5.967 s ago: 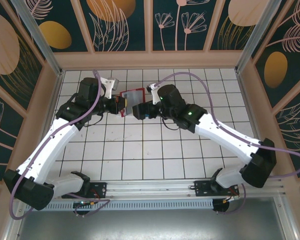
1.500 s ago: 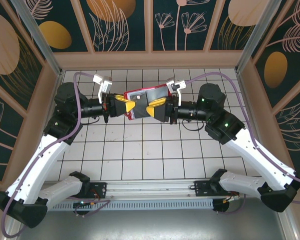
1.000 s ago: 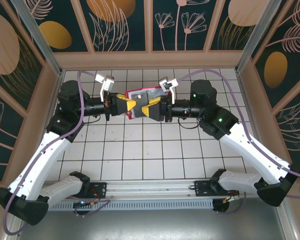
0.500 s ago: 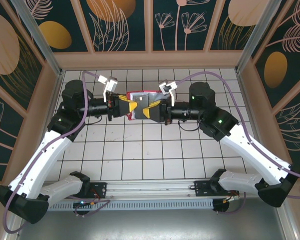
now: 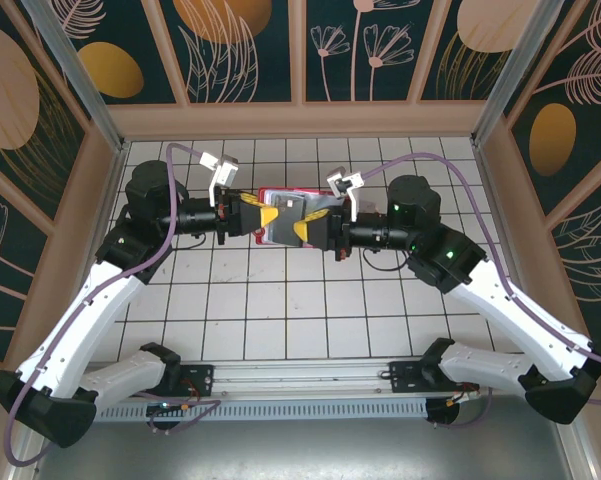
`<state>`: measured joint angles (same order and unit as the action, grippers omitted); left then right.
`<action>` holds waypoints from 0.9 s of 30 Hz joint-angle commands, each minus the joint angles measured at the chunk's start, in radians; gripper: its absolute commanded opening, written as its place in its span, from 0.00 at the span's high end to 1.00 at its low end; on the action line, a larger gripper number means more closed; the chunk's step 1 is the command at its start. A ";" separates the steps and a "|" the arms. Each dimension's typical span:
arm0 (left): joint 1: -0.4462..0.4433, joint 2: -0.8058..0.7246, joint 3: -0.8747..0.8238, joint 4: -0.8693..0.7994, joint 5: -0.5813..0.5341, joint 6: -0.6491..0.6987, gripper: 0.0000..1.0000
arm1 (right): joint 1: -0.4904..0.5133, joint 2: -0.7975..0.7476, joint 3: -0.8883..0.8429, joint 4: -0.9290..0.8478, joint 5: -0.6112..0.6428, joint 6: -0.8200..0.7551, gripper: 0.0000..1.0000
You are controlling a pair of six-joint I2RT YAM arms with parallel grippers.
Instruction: Take the credit cards out of the card holder
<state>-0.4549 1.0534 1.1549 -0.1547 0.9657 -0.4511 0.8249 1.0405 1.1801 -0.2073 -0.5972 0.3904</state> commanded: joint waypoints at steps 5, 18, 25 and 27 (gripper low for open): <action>0.013 -0.007 0.011 0.056 -0.063 -0.009 1.00 | 0.001 -0.071 0.000 0.037 -0.048 -0.028 0.95; 0.013 -0.027 0.006 0.092 -0.048 -0.029 1.00 | -0.035 -0.098 -0.013 0.012 -0.035 -0.016 0.95; 0.013 -0.042 0.026 0.002 -0.151 0.044 1.00 | -0.047 -0.110 0.003 -0.089 0.075 -0.061 1.00; 0.013 -0.051 0.026 -0.005 -0.170 0.052 1.00 | -0.055 -0.112 0.012 -0.135 0.109 -0.078 1.00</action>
<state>-0.4549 1.0237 1.1557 -0.1429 0.8791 -0.4400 0.7776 0.9577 1.1702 -0.2764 -0.5312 0.3534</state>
